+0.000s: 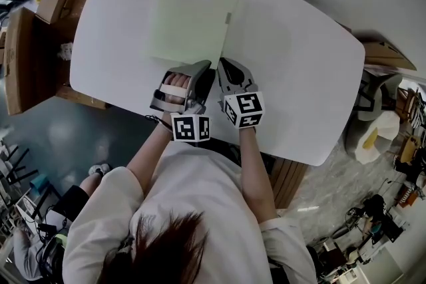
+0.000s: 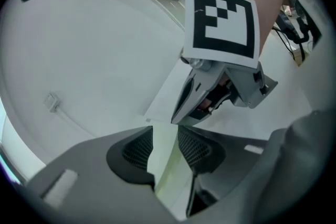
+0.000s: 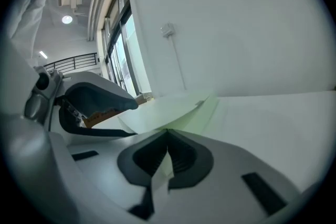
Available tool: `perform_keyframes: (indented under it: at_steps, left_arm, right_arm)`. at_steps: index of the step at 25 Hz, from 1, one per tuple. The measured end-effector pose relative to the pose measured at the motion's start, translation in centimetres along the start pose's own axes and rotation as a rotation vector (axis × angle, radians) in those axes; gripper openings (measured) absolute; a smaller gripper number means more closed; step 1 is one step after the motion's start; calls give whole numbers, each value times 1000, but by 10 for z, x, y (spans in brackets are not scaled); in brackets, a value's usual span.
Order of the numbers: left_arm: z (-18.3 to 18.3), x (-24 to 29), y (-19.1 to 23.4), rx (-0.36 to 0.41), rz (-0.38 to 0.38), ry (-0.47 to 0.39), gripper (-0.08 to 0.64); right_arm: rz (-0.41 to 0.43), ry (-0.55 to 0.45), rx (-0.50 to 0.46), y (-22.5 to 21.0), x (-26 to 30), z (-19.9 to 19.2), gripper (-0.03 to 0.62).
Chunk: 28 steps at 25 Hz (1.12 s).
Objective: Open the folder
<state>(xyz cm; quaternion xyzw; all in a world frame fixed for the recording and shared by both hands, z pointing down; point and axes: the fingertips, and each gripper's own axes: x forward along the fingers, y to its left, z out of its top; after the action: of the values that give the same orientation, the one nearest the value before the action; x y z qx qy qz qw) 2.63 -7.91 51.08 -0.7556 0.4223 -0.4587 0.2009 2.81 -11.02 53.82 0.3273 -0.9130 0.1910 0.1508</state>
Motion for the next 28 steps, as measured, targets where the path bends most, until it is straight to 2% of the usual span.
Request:
perform_keyframes:
  at_steps: [2,6,12,17,26,28]
  left_arm:
    - [-2,1,-5,9,-19,3,156]
    - [-8,6,-12,22,-51,23,158]
    - [-12,6,-12,29,-57,20,161]
    - [-7,3,-8,62,-42,4,158]
    - [0,0,-14,57,-61,-11,14]
    - [1,-1,-12,37,-61,-14,9]
  right_arm:
    - [18,-3,11,4,2,3,8]
    - [30,-64,92,4,4,15,8]
    - [26,-1,69,5,11,0,8]
    - [27,0,61,5,10,1,8]
    - [17,12,17,4,7,0,8]
    - [14,15,9,4,8,0,8]
